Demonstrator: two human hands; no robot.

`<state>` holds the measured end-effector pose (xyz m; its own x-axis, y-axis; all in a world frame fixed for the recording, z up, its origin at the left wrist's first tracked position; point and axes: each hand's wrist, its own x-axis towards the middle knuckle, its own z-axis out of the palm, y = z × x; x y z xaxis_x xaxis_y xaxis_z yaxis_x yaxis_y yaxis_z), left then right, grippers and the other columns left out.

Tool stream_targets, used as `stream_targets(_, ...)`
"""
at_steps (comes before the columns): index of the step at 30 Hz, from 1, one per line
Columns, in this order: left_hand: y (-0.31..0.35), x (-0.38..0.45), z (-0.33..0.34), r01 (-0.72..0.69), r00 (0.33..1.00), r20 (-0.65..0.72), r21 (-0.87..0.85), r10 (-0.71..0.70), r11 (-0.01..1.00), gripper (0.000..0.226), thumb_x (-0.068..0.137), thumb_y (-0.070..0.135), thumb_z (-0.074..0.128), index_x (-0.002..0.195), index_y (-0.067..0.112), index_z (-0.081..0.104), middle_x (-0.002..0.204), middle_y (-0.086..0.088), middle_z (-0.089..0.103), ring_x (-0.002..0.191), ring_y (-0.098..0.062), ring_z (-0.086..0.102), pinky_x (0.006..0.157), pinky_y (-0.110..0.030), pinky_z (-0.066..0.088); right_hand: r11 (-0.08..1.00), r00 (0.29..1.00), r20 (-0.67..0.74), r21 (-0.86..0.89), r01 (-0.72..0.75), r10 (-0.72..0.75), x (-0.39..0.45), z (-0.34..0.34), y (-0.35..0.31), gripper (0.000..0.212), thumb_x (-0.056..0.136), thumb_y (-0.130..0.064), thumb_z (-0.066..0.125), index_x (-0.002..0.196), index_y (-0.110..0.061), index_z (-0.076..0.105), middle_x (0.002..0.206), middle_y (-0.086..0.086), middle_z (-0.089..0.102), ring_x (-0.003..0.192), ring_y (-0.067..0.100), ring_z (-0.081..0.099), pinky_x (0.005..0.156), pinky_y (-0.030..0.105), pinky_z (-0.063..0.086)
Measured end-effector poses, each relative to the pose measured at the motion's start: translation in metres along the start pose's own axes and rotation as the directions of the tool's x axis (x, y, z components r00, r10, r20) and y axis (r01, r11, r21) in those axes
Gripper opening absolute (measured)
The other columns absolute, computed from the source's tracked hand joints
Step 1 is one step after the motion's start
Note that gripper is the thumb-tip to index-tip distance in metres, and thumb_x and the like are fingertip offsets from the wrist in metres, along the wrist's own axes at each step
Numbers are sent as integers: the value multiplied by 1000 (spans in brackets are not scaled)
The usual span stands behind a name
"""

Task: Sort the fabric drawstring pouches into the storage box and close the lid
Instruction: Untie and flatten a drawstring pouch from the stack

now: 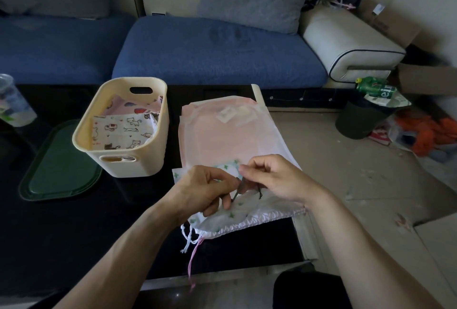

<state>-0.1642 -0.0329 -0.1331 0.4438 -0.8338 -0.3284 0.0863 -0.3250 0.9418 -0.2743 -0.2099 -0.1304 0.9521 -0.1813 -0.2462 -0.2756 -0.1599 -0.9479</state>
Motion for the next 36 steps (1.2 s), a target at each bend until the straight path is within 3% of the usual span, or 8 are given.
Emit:
stream_targets(5,-2,0,-1,-51,992,116,-26,54,998,20,98,24,60,106,10,73,56,2,41,46,-9,30,45,-19,27,986,980,-146,-118,117,-134,1,9,-4,36,87,-44,67,83,-9,70,74,6,73,71,15,66,67,28,50)
stream_targets(8,0,-1,-4,-83,985,154,52,74,995,21,95,30,66,103,13,74,61,-6,35,46,-9,28,44,-17,28,979,956,-227,-131,158,-185,0,7,-7,36,83,-45,70,79,-9,71,72,11,69,67,13,61,64,27,49)
stream_targets(13,1,-2,3,-64,976,217,151,30,987,27,96,34,62,94,12,77,58,-7,35,47,-10,27,45,-16,28,977,972,-136,-123,175,-191,-2,14,-12,37,81,-43,74,75,-7,70,54,3,46,51,13,38,50,23,33)
stream_targets(18,2,-1,2,-2,976,216,-1,2,1000,38,94,39,57,87,5,74,61,-4,18,52,-14,16,46,-23,17,974,969,-165,-162,156,-183,0,11,-11,26,89,-35,74,85,-10,68,55,0,42,54,18,34,51,25,30)
stream_targets(22,4,1,0,46,996,86,-200,-29,979,39,99,32,50,72,8,64,59,0,13,51,-14,9,46,-25,11,982,974,-163,-123,142,-161,0,4,-12,30,94,-40,68,80,-15,58,63,3,45,55,14,36,53,25,30)
stream_targets(25,4,3,2,43,999,43,-290,-32,956,38,101,27,45,71,8,59,61,0,12,53,-14,7,48,-28,7,965,963,-120,-134,225,-241,-3,3,-12,16,88,-25,70,82,-17,58,72,-3,47,64,14,41,62,26,36)
stream_targets(31,5,3,6,1,999,41,-232,9,973,36,104,25,40,76,8,56,60,1,19,53,-15,10,49,-30,8,898,946,-113,-367,244,-303,-1,8,-6,4,75,-29,71,78,-27,72,85,-4,47,68,6,39,65,16,35)
stream_targets(36,5,1,5,-3,999,54,-143,11,990,37,104,25,42,71,10,52,60,0,21,50,-15,14,49,-30,10,931,942,-90,-210,299,-323,0,10,-1,14,71,-28,79,77,-15,76,94,8,58,59,4,38,59,16,35)
